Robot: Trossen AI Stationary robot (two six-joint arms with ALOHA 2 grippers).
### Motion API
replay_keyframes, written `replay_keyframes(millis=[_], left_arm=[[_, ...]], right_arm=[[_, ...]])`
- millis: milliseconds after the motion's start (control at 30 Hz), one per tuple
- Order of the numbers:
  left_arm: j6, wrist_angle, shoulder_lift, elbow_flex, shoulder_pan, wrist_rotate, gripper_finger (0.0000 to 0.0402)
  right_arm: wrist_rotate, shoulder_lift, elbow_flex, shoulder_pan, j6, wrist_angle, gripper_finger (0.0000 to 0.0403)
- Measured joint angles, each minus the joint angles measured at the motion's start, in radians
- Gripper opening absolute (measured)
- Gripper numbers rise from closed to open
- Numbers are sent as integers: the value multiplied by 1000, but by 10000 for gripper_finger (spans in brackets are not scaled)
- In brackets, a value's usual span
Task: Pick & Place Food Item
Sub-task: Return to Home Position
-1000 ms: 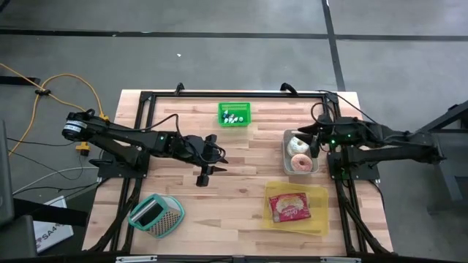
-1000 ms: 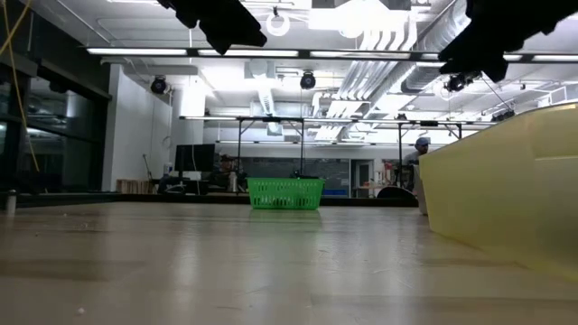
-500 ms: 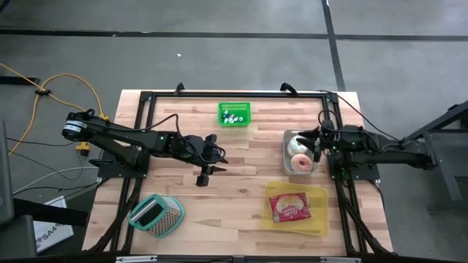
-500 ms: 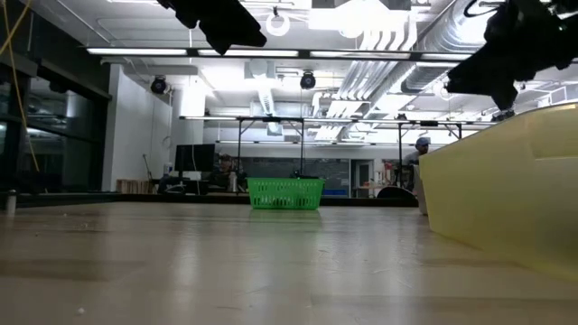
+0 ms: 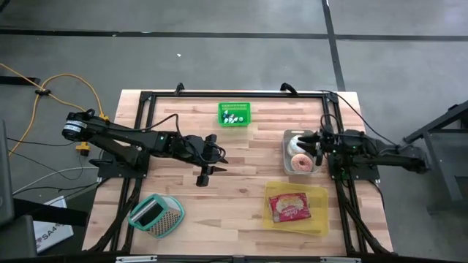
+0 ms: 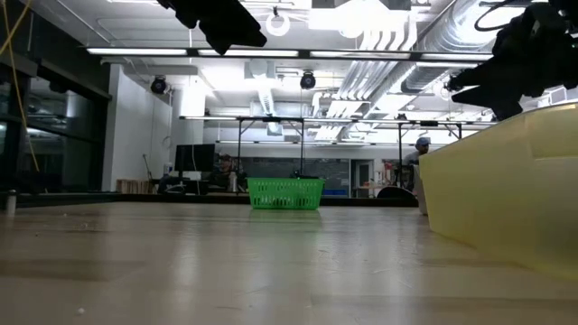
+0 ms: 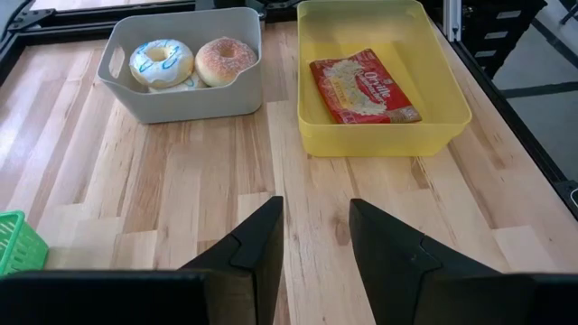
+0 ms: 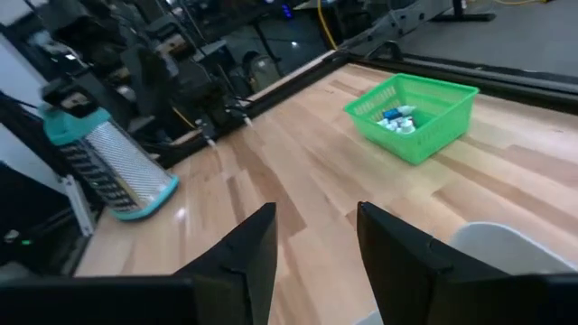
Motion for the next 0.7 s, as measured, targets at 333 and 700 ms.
replay_keyframes(millis=[333, 700], left_arm=[[0, 0, 0, 0, 0, 0, 122], [-1, 1, 0, 0, 0, 0, 122]], right_arm=[[-74, -65, -119, 0, 14, 169, 140], [-120, -81, -183, 0, 31, 309, 140]])
